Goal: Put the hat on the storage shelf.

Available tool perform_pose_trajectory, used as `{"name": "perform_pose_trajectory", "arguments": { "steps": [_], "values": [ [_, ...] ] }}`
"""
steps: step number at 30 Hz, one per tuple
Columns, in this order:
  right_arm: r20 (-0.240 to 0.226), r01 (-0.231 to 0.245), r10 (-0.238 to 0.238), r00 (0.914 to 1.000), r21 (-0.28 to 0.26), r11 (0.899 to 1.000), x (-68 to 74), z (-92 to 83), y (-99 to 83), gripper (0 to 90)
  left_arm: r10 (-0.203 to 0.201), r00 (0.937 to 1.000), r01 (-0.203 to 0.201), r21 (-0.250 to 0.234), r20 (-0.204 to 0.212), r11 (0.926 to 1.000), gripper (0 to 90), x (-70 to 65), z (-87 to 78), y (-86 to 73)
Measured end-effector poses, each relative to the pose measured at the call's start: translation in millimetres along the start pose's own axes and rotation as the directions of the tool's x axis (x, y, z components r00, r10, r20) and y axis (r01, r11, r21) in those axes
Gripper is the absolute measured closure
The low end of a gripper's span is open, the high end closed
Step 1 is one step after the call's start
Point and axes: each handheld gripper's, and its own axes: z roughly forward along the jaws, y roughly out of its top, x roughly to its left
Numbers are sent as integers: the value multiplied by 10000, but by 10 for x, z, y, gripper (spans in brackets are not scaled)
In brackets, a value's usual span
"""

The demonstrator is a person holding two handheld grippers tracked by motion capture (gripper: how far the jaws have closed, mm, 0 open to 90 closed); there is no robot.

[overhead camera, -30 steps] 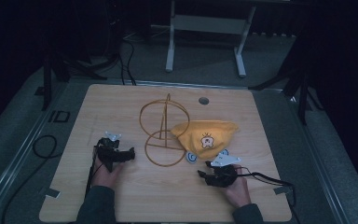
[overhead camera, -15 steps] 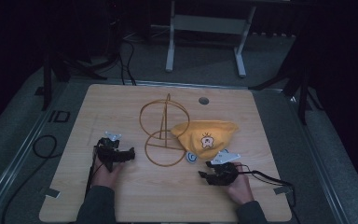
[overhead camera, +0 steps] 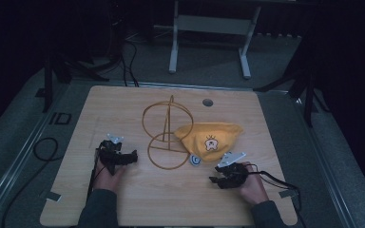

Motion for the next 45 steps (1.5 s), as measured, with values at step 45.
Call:
{"name": "perform_pose_trajectory", "arguments": {
  "steps": [45],
  "values": [
    [1164,-1649,1682,9789,-377,9856,-664,-207,-113,526,-22,10000,22,-33,12,10000,0,-2,2,0]
  ]
}}
